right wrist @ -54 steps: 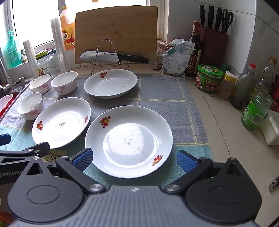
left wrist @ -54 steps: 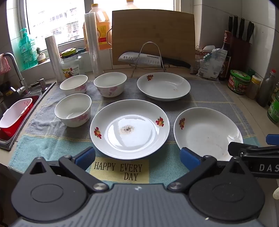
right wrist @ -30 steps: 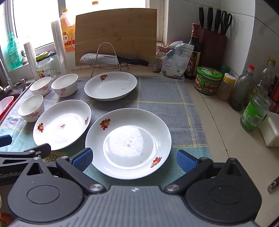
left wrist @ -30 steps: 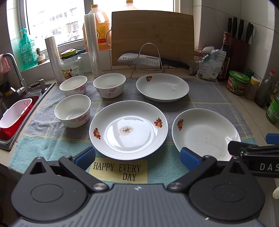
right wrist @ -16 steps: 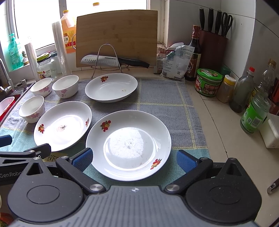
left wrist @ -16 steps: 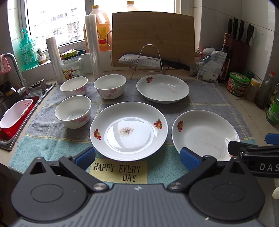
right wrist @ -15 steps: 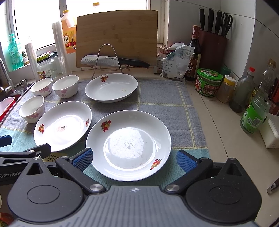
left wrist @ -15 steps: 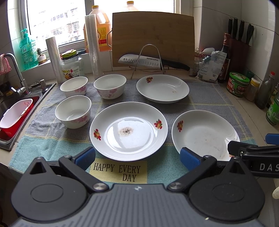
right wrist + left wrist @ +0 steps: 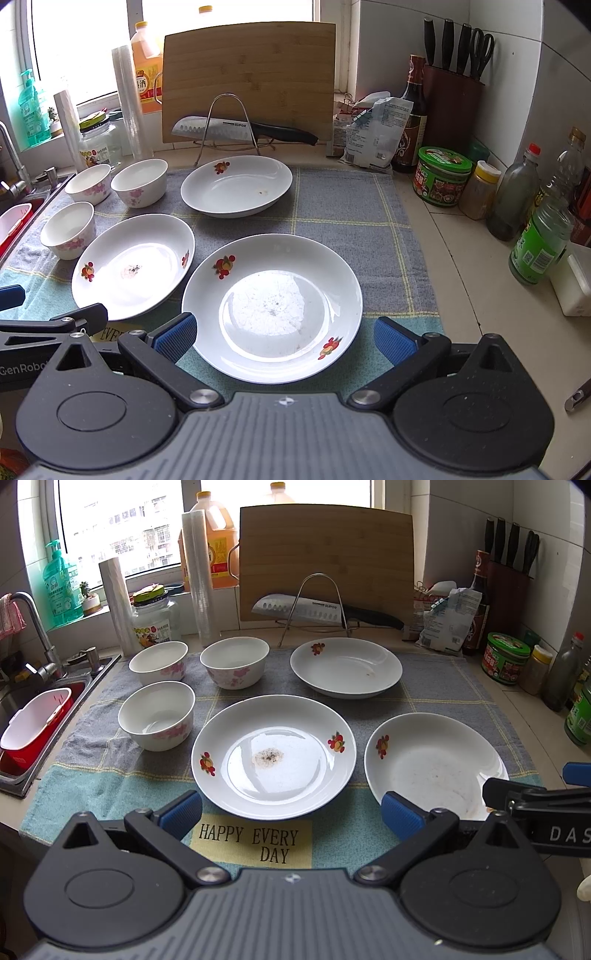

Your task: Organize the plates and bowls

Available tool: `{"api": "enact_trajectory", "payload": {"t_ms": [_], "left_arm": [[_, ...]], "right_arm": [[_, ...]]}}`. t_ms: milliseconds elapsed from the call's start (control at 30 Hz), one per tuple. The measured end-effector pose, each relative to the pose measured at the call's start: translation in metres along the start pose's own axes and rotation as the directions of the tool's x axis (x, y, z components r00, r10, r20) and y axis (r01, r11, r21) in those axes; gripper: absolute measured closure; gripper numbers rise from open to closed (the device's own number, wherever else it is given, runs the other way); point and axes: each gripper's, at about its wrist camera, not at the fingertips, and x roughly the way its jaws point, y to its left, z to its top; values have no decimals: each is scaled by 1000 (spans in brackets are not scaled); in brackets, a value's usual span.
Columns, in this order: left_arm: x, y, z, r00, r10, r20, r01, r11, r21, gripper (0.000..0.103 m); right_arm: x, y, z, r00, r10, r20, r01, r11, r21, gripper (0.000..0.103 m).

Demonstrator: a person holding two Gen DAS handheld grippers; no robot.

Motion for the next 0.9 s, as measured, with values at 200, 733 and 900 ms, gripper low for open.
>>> {"api": "enact_trajectory", "payload": {"t_ms": [200, 733, 900], "left_arm": [[0, -1, -1, 1000, 3, 1, -3, 1000, 0, 1], [-3, -3, -3, 1000, 7, 7, -7, 1000, -3, 1], [-3, -3, -4, 1000, 6, 13, -6, 1000, -5, 1]], "right_arm": [[-1, -1, 0, 1000, 1, 5, -1, 1000, -2, 0], [-1, -3, -1, 1000, 9, 14, -9, 1000, -7, 0], [-2, -4, -2, 1000, 15, 17, -15, 1000, -10, 0]]}}
